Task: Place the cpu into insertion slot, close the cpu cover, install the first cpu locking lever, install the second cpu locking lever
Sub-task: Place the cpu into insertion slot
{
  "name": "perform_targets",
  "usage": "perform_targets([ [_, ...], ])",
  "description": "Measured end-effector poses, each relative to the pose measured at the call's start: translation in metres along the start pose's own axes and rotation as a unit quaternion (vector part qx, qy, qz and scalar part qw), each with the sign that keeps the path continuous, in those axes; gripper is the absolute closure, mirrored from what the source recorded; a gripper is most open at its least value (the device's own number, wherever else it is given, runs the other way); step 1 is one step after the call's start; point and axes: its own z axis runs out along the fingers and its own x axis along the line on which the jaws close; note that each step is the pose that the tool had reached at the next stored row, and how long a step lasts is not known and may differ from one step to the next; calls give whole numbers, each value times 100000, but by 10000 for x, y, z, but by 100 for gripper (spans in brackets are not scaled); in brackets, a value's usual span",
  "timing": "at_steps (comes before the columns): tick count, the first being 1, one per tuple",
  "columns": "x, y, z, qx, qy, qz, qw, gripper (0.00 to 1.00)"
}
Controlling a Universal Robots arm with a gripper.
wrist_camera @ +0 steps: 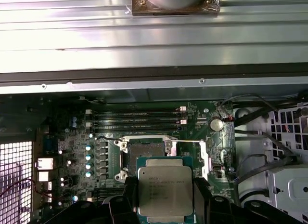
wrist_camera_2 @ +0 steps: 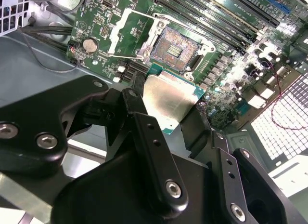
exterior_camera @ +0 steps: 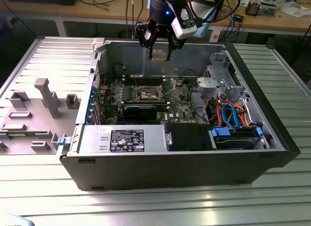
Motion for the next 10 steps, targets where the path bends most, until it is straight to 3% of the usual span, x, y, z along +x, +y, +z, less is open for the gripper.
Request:
perform_targets([
  [10, 0, -1, 9, -2, -6, 80, 100000, 45],
])
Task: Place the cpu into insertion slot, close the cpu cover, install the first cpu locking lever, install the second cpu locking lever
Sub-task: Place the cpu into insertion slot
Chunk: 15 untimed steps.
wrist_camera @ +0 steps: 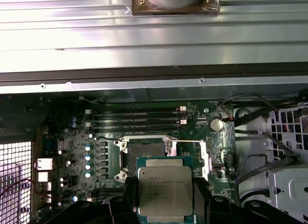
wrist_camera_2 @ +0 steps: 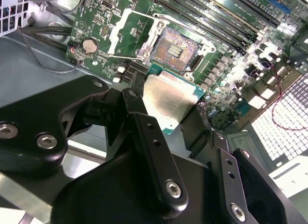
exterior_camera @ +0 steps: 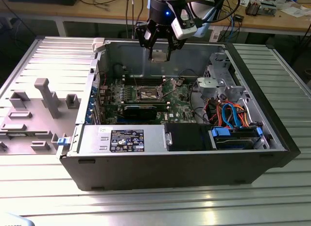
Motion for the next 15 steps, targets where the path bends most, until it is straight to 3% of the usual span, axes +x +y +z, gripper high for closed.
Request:
perform_targets([
  [15, 0, 0, 4, 5, -53, 597, 99998, 45],
])
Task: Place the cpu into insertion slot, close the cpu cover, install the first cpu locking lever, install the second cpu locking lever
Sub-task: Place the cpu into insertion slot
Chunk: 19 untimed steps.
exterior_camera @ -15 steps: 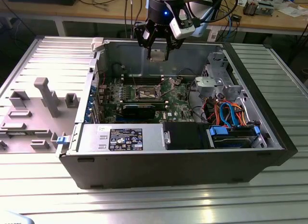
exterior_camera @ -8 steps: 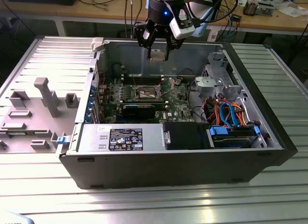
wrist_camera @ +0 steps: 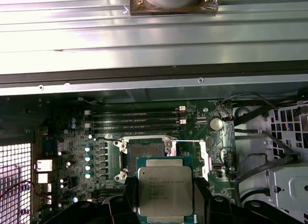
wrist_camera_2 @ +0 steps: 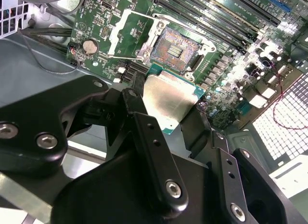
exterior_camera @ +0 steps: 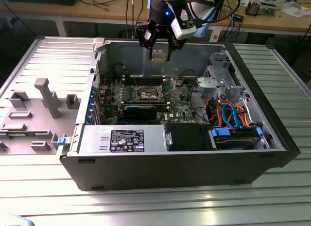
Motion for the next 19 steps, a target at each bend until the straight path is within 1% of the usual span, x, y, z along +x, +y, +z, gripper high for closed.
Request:
perform_targets([
  [12, 0, 0, 1, 12, -66, 742, 99997, 45],
  [19, 0, 0, 3, 132, -126, 1315, 99991, 45],
])
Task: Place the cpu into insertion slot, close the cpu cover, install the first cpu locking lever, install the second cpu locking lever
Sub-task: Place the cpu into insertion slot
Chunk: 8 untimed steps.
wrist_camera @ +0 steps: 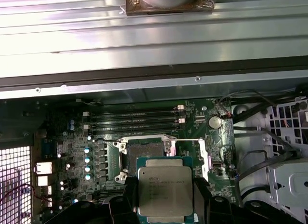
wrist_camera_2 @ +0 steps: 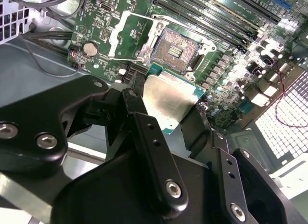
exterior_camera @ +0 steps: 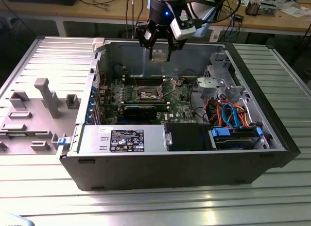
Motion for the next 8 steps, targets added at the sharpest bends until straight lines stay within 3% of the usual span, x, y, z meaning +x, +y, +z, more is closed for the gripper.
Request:
perform_targets([
  [8, 0, 0, 0, 151, -43, 385, 99999, 45],
])
